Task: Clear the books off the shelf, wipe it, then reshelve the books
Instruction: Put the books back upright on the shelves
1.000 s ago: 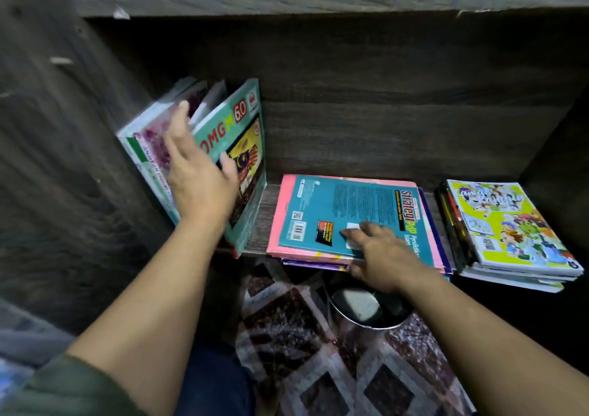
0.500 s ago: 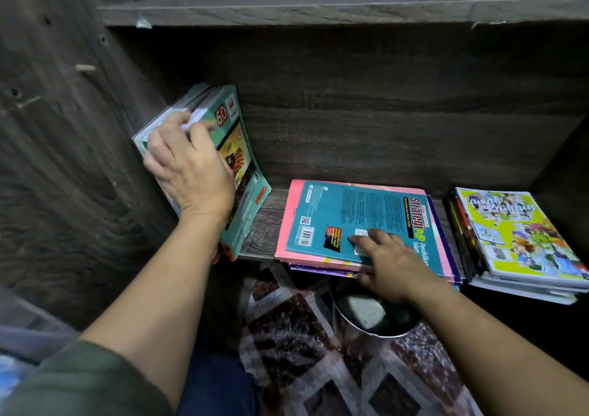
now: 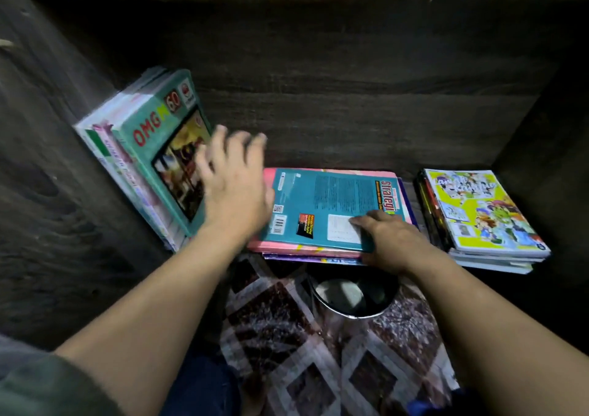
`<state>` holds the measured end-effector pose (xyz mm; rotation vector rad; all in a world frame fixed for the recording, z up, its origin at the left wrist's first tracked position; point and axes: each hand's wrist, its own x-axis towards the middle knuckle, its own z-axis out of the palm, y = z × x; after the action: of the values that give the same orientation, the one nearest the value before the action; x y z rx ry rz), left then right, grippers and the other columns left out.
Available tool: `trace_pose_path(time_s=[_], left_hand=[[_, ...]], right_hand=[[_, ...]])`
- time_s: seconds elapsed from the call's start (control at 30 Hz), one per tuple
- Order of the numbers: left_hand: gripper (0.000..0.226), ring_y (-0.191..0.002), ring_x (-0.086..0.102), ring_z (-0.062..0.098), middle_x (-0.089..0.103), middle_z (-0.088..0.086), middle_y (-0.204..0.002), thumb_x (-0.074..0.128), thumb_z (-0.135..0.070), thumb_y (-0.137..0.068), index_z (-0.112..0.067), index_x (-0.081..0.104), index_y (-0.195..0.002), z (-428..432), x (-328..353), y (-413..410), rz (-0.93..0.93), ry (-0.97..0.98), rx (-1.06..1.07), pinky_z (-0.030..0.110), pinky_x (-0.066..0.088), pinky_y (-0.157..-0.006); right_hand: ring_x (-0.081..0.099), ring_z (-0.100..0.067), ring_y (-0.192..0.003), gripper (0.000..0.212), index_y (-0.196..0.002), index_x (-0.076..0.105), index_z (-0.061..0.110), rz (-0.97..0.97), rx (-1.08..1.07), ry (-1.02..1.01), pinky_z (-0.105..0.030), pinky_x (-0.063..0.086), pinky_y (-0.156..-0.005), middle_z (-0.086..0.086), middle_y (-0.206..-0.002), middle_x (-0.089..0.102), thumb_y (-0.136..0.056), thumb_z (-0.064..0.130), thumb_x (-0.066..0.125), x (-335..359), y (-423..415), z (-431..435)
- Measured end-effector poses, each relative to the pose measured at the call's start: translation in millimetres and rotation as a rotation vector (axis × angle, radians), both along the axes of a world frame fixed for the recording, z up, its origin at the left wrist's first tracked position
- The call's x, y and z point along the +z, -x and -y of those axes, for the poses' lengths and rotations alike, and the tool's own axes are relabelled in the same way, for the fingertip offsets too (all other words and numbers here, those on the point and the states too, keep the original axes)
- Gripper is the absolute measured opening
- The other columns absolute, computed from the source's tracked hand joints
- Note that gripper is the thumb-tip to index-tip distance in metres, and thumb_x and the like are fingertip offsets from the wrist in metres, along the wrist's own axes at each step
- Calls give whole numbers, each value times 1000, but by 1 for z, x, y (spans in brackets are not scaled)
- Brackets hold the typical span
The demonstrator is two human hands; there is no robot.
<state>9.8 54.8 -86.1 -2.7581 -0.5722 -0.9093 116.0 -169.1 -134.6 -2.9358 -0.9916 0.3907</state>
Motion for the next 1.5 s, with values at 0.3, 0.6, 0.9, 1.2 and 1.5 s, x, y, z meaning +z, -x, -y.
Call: trace_pose_path(time_s=[0.3, 0.6, 0.9, 1.2, 1.5], left_hand=[[60, -141, 30, 25, 29, 7, -152, 60, -31, -93, -19, 32, -145, 56, -57, -23, -719, 230, -451, 38, 29, -114], [55, -134, 39, 26, 36, 6, -148, 55, -33, -97, -19, 34, -146, 52, -56, -28, -738, 223, -465, 38, 36, -108], [54, -139, 31, 22, 26, -2, -155, 44, -36, -101, -27, 22, -150, 45, -61, -22, -699, 207, -521, 38, 33, -109], [47, -148, 15, 20, 13, -7, -161, 31, -32, -106, -31, 17, -151, 44, -63, -16, -683, 152, -558, 39, 25, -117], [59, -130, 48, 25, 51, 7, -141, 56, -13, -84, -13, 44, -141, 51, -49, -31, -367, 130, -609, 43, 28, -116]], right_hand=[[36, -22, -136, 96, -145, 38, 39, -22, -34, -62, -34, 34, -111, 1, -152, 34, -62, 41, 86, -1, -20, 24], [40, -18, -135, 69, -137, 52, 31, -119, -21, -201, -24, 25, -114, 1, -150, 39, -75, 28, 81, -2, -27, 36], [23, -30, -142, 103, -147, 28, 42, -50, -81, -129, -45, 28, -115, -4, -159, 17, -64, 36, 87, -8, -27, 31], [20, -31, -144, 79, -144, 34, 45, -126, -72, -207, -39, 19, -119, -4, -160, 13, -78, 41, 77, -11, -30, 41], [47, -37, -126, 46, -132, 59, 18, 171, 45, -533, -44, 36, -110, -14, -141, 47, -88, 28, 68, 6, -29, 45]])
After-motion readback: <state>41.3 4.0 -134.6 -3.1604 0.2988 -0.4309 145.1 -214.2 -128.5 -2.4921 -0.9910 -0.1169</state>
